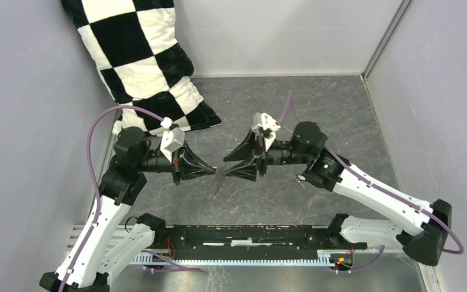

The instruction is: Put the keys on the keyring

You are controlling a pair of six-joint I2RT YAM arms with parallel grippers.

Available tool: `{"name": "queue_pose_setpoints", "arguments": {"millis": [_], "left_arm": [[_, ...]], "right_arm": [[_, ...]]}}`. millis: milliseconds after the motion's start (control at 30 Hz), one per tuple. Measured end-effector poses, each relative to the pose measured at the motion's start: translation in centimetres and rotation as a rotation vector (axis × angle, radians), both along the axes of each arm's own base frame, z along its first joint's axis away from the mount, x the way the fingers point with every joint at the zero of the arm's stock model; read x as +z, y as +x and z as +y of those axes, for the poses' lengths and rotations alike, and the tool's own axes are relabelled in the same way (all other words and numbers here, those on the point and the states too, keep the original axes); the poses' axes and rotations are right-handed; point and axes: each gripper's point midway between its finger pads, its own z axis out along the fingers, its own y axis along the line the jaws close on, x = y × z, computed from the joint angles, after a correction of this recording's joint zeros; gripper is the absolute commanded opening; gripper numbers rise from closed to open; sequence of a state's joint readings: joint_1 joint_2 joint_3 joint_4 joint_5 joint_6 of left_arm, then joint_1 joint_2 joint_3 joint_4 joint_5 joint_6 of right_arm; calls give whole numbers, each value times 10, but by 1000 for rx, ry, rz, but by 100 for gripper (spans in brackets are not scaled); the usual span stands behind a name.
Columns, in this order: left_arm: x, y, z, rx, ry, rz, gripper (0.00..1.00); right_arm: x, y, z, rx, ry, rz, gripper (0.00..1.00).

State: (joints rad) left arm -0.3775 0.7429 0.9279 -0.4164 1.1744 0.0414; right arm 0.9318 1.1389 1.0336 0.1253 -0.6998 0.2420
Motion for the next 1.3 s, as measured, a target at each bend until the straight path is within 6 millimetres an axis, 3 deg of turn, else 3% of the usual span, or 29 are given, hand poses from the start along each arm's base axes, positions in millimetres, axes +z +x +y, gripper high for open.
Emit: {"name": "queue_pose_setpoints", "arguments": {"millis": [167,400,667,1100,1233,1300], "left_arm": [[21,-3,-2,26,-87,9,2],[42,-5,-3,22,-152,14,2],[48,-2,-5,24,-174,13,2],[45,3,-7,32,-181,50,2],[44,3,-7,32,-180,53,2],[42,3,-7,34,-174,64,2]], "right_arm": [[10,-5,-20,-52,117,16,43],[-5,-2,-20,-82,193,134,41],[34,-1,-19,-66,366,125,39],[29,4,-3,-71,372,143,33],[34,3,3,-67,370,127,40],[33,4,4,-78,357,120,58]]}}
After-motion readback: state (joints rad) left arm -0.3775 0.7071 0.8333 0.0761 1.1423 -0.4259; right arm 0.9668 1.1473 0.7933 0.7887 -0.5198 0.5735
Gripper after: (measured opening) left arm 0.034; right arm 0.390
